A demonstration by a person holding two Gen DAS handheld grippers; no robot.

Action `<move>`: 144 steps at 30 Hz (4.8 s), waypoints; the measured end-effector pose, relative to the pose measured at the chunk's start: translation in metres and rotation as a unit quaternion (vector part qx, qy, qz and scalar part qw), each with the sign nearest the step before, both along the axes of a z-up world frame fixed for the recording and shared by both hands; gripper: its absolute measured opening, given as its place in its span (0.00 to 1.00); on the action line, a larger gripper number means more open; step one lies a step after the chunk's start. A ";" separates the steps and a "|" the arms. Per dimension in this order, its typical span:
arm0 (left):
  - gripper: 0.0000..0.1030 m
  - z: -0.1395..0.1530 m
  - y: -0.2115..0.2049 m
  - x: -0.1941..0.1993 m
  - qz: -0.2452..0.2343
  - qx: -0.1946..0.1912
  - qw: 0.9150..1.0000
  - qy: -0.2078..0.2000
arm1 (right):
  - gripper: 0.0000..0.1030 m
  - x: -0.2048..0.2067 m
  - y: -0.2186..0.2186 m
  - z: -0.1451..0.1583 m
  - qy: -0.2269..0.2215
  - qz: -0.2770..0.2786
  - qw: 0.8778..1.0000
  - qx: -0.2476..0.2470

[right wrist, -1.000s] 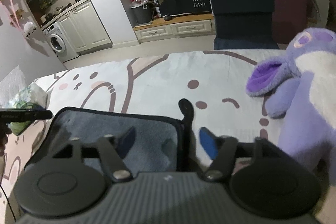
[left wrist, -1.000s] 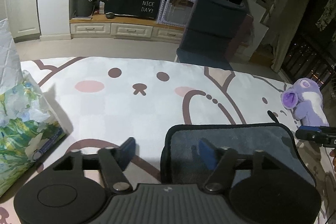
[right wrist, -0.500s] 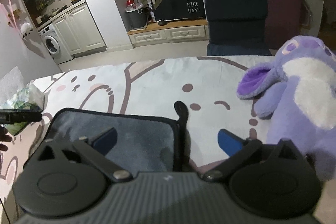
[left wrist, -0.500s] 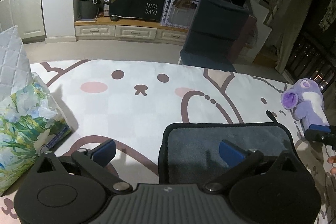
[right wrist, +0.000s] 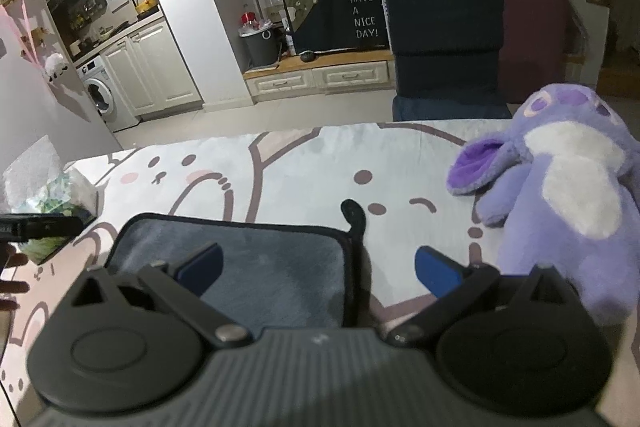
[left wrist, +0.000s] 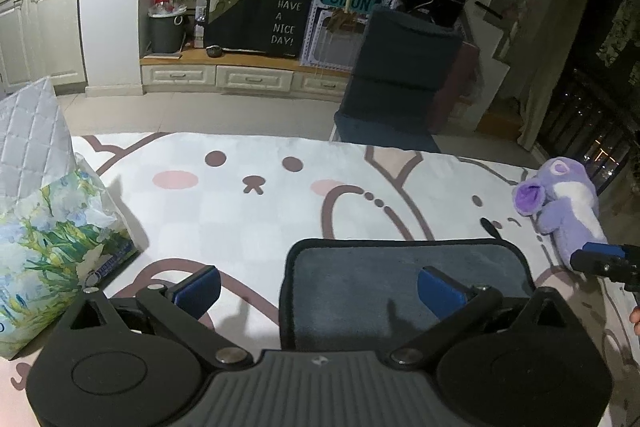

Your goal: Fold towel

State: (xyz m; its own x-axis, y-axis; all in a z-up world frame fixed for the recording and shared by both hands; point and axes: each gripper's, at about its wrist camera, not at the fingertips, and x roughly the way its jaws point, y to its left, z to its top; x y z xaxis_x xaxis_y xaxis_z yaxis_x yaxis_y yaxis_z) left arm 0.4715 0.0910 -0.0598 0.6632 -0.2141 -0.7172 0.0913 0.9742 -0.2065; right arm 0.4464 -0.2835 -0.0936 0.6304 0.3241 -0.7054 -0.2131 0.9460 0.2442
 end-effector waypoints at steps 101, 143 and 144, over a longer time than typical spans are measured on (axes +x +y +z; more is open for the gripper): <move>1.00 0.095 -0.063 -0.351 0.020 0.033 0.995 -0.090 | 1.00 -0.361 -0.006 0.104 -0.095 -0.002 0.995 0.015; 1.00 0.082 -0.087 -0.435 0.055 0.110 0.984 -0.130 | 1.00 -0.443 0.005 0.087 -0.143 -0.042 0.987 -0.056; 1.00 0.082 -0.087 -0.436 0.055 0.110 0.984 -0.131 | 1.00 -0.445 0.005 0.087 -0.145 -0.044 0.987 -0.057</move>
State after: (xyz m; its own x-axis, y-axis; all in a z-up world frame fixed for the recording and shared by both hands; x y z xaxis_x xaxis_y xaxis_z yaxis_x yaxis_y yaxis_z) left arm 0.0359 0.0038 0.0219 0.8414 0.0115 -0.5402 0.0040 0.9996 0.0276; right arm 0.0016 -0.2782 -0.0067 0.8330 0.1880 -0.5203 -0.1738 0.9818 0.0764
